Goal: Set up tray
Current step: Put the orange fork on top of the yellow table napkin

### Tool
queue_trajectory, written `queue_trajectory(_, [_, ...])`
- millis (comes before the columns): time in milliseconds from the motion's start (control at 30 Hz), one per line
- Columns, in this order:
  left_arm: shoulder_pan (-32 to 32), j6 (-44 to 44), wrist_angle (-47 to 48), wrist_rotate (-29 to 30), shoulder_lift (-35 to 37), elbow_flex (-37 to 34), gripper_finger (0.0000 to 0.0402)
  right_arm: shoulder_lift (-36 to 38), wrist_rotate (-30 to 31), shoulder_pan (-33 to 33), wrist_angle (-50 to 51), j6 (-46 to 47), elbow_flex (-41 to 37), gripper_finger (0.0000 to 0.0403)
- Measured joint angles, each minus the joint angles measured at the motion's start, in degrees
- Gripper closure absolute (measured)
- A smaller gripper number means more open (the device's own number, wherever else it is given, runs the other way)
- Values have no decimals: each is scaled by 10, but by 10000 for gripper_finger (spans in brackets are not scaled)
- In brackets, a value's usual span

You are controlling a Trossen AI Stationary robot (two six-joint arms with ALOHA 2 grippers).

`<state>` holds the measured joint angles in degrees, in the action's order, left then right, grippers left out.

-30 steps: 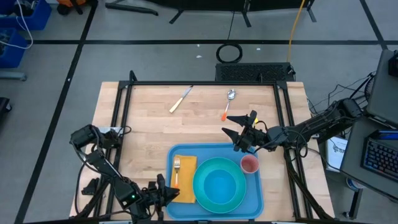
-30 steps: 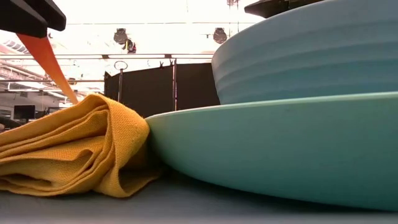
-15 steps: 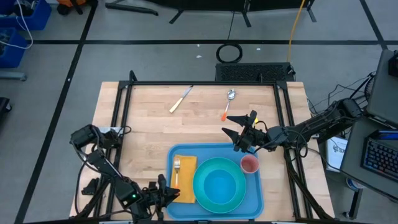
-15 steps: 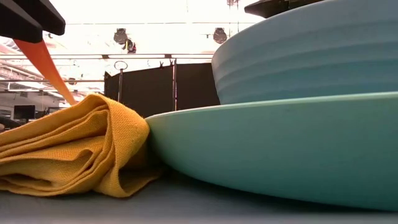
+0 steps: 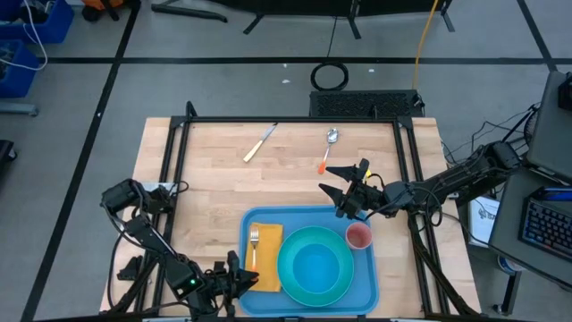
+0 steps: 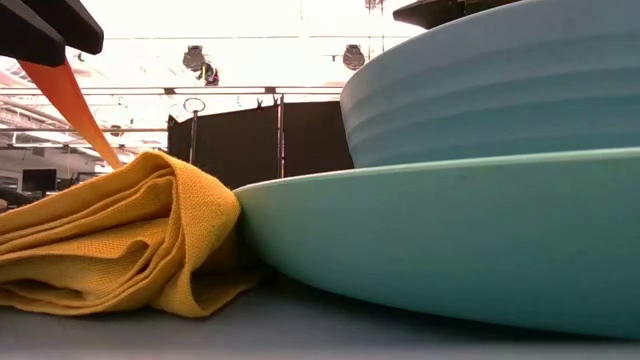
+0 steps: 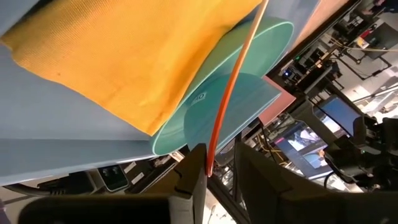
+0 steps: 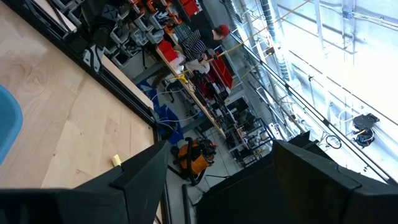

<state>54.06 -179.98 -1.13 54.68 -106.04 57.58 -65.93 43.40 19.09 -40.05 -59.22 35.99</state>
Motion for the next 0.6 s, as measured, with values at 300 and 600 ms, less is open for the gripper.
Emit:
queue_trajectory(300, [0, 0, 0, -6, 0, 0, 264, 0, 0, 0, 0, 0, 0, 124])
queue_trajectory(600, [0, 0, -1, -14, 0, 0, 196, 0, 0, 0, 0, 0, 0, 124])
